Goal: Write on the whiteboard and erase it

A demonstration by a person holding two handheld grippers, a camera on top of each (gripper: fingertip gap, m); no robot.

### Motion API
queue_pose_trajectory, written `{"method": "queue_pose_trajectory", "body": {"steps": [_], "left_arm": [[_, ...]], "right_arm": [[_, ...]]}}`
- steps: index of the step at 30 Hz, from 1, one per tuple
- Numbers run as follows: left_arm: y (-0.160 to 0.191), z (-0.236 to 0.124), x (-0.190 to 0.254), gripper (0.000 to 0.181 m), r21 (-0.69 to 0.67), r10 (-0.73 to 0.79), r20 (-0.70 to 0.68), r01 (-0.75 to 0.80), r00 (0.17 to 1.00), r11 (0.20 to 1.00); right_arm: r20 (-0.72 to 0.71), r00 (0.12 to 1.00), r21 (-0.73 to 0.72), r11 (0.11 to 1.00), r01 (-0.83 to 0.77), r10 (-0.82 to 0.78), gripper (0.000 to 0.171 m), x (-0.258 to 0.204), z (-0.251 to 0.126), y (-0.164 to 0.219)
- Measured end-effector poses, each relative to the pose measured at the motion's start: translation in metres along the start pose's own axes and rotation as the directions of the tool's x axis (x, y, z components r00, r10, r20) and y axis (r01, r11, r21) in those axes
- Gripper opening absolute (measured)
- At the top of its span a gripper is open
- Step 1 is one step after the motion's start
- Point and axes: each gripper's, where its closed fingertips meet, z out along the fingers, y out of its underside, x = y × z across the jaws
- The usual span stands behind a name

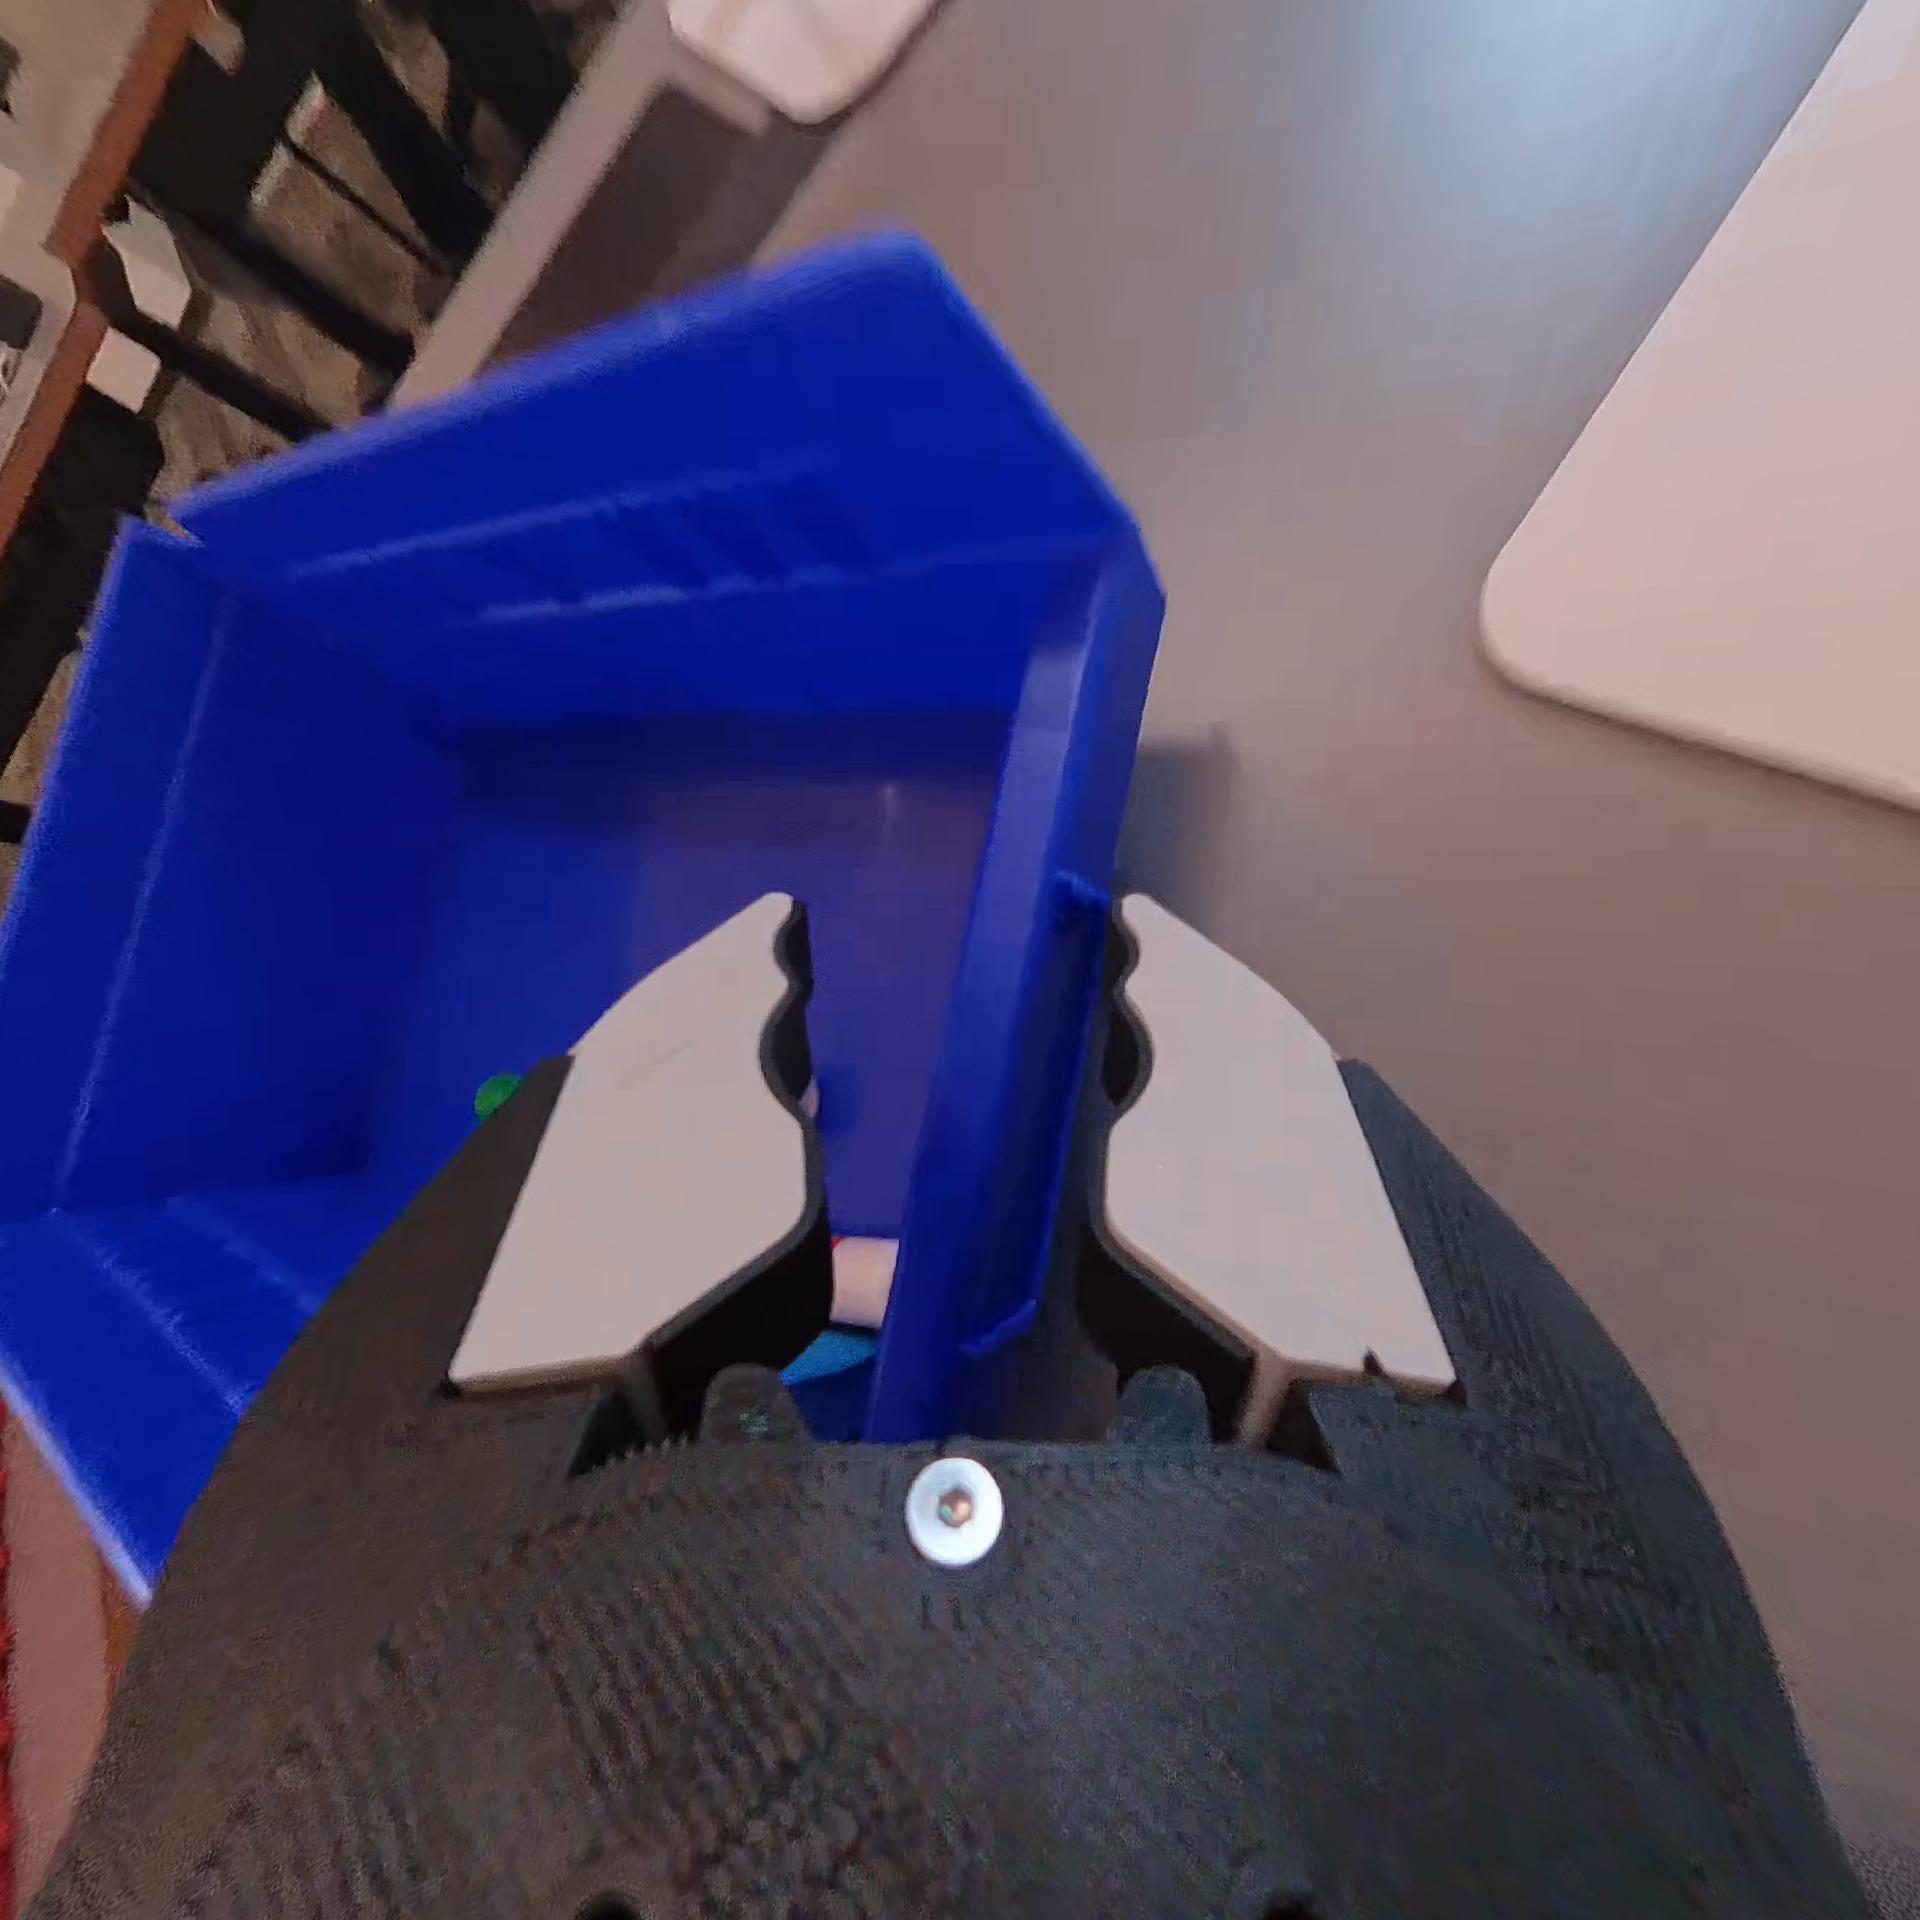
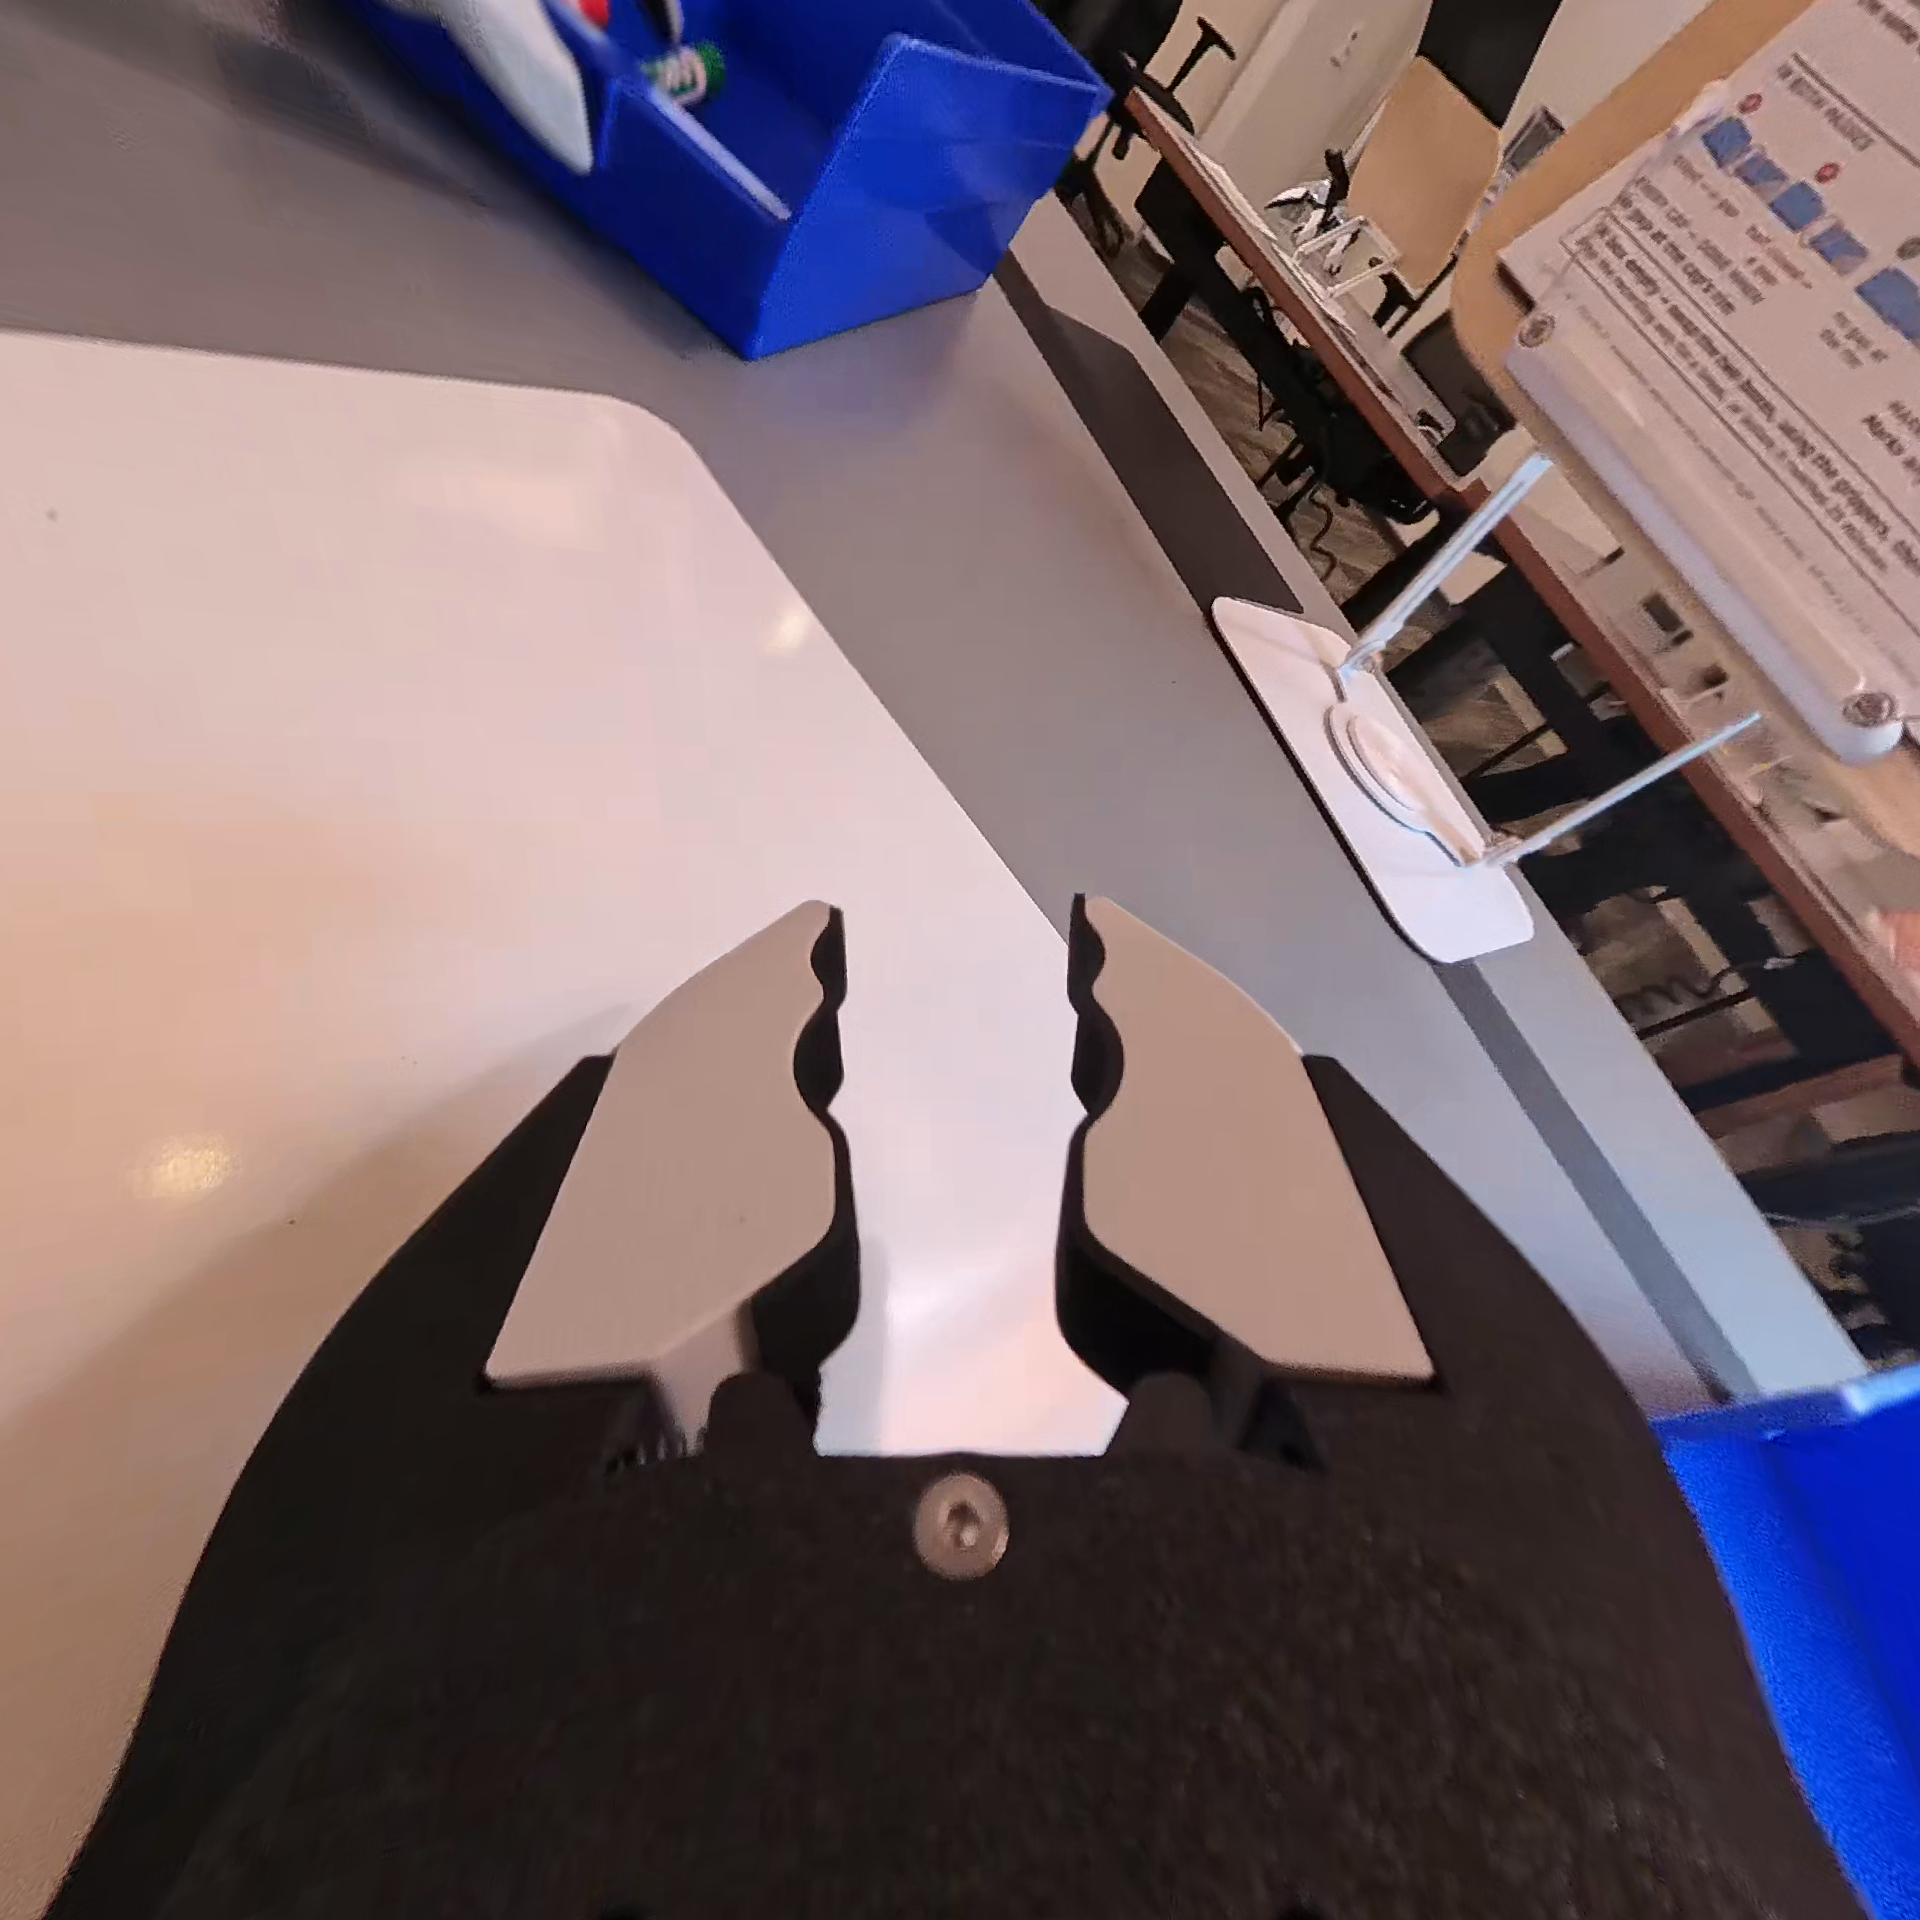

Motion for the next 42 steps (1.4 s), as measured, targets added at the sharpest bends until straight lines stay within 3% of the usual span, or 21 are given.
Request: {"method": "queue_pose_trajectory", "body": {"steps": [3,7,9,12,15,17,19,22,25,27,31,35,39,42], "left_arm": [[0.007,0.013,0.006,0.034,-0.025,0.019,-0.042,-0.020,0.999,0.999],[0.008,0.028,-0.017,0.033,-0.032,0.151,0.095,-0.149,0.984,0.988],[0.008,0.029,-0.021,0.035,-0.012,0.152,0.100,-0.151,0.983,0.988],[-0.004,0.014,-0.029,0.039,0.108,-0.013,0.065,0.006,0.998,0.994],[-0.026,-0.025,-0.060,0.041,0.268,-0.256,0.002,0.246,0.967,0.932],[-0.027,-0.048,-0.087,0.036,0.266,-0.335,-0.014,0.326,0.942,0.907],[-0.014,-0.053,-0.102,0.036,0.110,-0.328,-0.049,0.331,0.943,0.937],[0.020,-0.041,-0.106,0.040,-0.254,-0.177,-0.151,0.135,0.973,0.958],[0.058,-0.032,-0.097,0.053,-0.566,-0.099,-0.328,-0.112,0.939,0.817],[0.073,-0.034,-0.095,0.055,-0.647,-0.056,-0.414,-0.250,0.909,0.720],[0.091,-0.030,-0.087,0.065,-0.728,-0.091,-0.490,-0.350,0.867,0.589],[0.106,-0.022,-0.077,0.053,-0.770,-0.121,-0.518,-0.400,0.847,0.497],[0.084,-0.020,-0.088,0.051,-0.705,-0.013,-0.482,-0.379,0.876,0.599],[0.021,-0.023,-0.099,0.051,-0.482,0.093,-0.329,-0.251,0.940,0.840]], "right_arm": [[0.002,0.998,0.024,0.997,-0.069,0.069,0.039,0.008,-0.002,0.000],[0.020,0.995,0.044,0.994,-0.100,0.099,0.039,0.010,-0.003,-0.002],[0.028,0.994,0.056,0.993,-0.105,0.103,0.039,0.009,-0.004,-0.005],[0.030,0.993,0.080,0.990,-0.119,0.117,0.039,0.010,-0.009,-0.010],[0.024,0.989,0.109,0.983,-0.145,0.144,0.039,0.014,-0.014,-0.015],[0.023,0.986,0.117,0.979,-0.166,0.165,0.039,0.017,-0.016,-0.015],[0.027,0.982,0.118,0.975,-0.187,0.185,0.039,0.018,-0.017,-0.014],[0.033,0.980,0.113,0.973,-0.200,0.198,0.038,0.018,-0.017,-0.012],[0.025,0.983,0.099,0.978,-0.185,0.183,0.038,0.018,-0.017,-0.011],[0.014,0.985,0.082,0.982,-0.171,0.171,0.038,0.019,-0.018,-0.007],[-0.015,0.984,0.070,0.982,-0.175,0.177,0.037,0.026,-0.022,-0.002],[-0.028,0.977,0.070,0.976,-0.207,0.209,0.036,0.032,-0.024,0.001],[-0.035,0.979,0.075,0.978,-0.197,0.200,0.035,0.032,-0.025,-0.001],[-0.034,0.979,0.088,0.976,-0.198,0.201,0.036,0.032,-0.026,-0.004]]}}
